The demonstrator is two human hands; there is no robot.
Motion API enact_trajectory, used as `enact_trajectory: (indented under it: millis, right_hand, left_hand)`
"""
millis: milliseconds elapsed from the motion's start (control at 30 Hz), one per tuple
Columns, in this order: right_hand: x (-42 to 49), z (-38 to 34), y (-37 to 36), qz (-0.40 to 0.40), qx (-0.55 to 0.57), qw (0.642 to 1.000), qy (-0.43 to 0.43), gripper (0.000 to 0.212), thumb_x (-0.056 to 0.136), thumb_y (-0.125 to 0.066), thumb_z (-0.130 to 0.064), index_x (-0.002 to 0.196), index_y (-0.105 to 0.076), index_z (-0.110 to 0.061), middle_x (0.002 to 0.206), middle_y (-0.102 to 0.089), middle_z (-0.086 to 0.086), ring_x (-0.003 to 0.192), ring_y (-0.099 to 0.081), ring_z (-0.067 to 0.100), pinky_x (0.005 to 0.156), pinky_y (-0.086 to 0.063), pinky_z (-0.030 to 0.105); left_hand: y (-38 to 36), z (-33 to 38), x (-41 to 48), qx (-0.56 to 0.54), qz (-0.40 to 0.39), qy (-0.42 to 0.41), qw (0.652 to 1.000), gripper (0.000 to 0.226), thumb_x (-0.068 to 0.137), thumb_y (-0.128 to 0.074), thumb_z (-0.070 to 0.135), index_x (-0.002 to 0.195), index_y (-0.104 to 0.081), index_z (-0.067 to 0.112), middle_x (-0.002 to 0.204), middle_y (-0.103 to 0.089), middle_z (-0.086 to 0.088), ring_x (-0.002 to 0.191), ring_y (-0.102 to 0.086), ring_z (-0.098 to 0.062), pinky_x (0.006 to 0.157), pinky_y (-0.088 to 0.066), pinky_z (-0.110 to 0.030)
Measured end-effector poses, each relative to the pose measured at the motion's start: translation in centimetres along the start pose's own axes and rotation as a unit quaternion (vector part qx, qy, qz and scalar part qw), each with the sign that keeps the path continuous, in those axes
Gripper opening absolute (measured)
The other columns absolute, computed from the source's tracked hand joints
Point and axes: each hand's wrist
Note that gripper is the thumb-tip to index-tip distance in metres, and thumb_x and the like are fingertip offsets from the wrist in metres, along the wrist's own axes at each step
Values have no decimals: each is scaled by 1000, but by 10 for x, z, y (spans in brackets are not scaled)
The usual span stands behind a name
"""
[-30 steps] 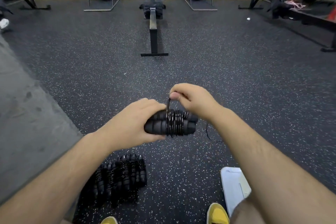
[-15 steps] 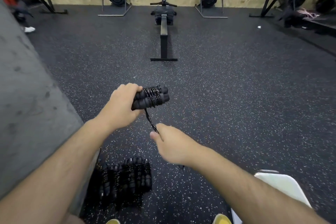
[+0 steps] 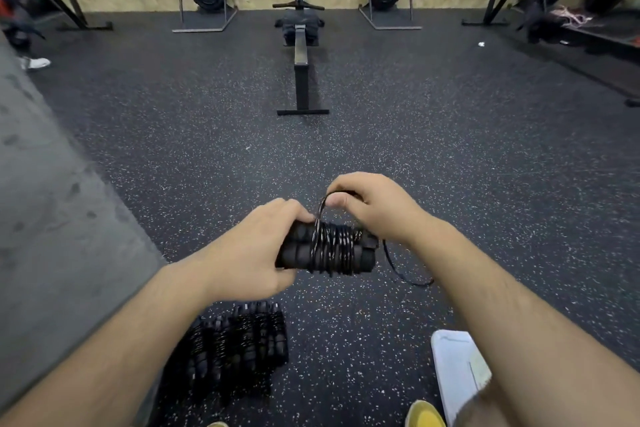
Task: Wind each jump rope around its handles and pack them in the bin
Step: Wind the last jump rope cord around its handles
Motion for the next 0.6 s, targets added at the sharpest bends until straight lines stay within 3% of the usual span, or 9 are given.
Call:
enact_trajectory:
  millis: [100,167,200,267,300,400,467,533,600]
  right_hand:
    - [-2,10,-7,-54,119,990,-57,22,100,-56,-24,82,-66,-31,82,-67,-11,76,-61,4,78,-53,33]
    - [-6,3,-20,-168,86,977,-102,33,102,-46,-5,81,-61,-25,83,-63,-4,77,-57,4,79,-52,20]
    - [-6,-3,-31,-197,64,970,-130,31,103,-38,-2,90,-61,-17,92,-63,2,85,-57,10,85,-50,20]
    - [-7,-20,-49,-199,-9,974,-104,31,105,-30,-7,119,-56,-4,120,-59,18,108,-55,29,98,-44,35]
    - [-10,-31,-55,-184,-22,978,-97,31,107,-30,-13,125,-53,-4,124,-57,19,111,-54,34,94,-43,38]
    - [-26,-61,-62,-185,-46,980,-50,29,109,-34,-26,111,-51,-3,109,-60,17,95,-57,32,74,-38,35]
    - [-37,-73,-61,-195,-44,980,-23,26,108,-35,-25,105,-49,-4,92,-56,10,81,-52,28,68,-33,34]
    - [-45,-83,-50,-186,-61,981,9,25,109,-32,-29,98,-44,-10,78,-44,0,71,-47,24,66,-31,34]
    - [-46,-87,-35,-141,-105,984,40,27,109,-29,-37,95,-41,-18,77,-44,-3,70,-46,25,65,-35,36]
  left_hand:
    - [1,12,-5,-106,-7,39,994,63,71,-69,24,120,-32,42,111,-51,8,94,-57,-12,78,-50,-35]
    - [-1,14,-2,-115,27,47,992,61,73,-68,25,118,-30,40,116,-50,7,97,-57,-13,78,-50,-34]
    - [-2,11,1,-100,51,55,992,61,74,-69,24,117,-29,39,118,-48,7,101,-55,-12,81,-47,-30]
    - [-3,1,8,-47,103,67,991,62,75,-71,15,118,-30,33,118,-43,5,107,-47,-12,89,-40,-27]
    - [-4,-7,12,-17,124,70,990,61,74,-71,11,118,-32,29,117,-42,3,108,-43,-13,91,-38,-29]
    - [-3,-34,21,64,161,67,983,58,70,-71,3,116,-39,16,116,-42,-2,105,-42,-21,92,-40,-41]
    - [-4,-47,24,122,158,60,978,56,67,-71,2,114,-41,12,114,-43,-5,101,-45,-26,87,-42,-47]
    - [-6,-53,25,185,140,53,971,56,64,-72,2,111,-44,11,111,-45,-7,97,-47,-30,80,-43,-46]
    - [-9,-55,23,213,111,36,970,57,64,-74,4,110,-43,13,111,-45,-5,95,-47,-27,77,-40,-42]
Point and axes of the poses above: each hand's wrist, its own x-axis towards the middle knuckle, its own y-axis out of the back of the hand, z = x × y
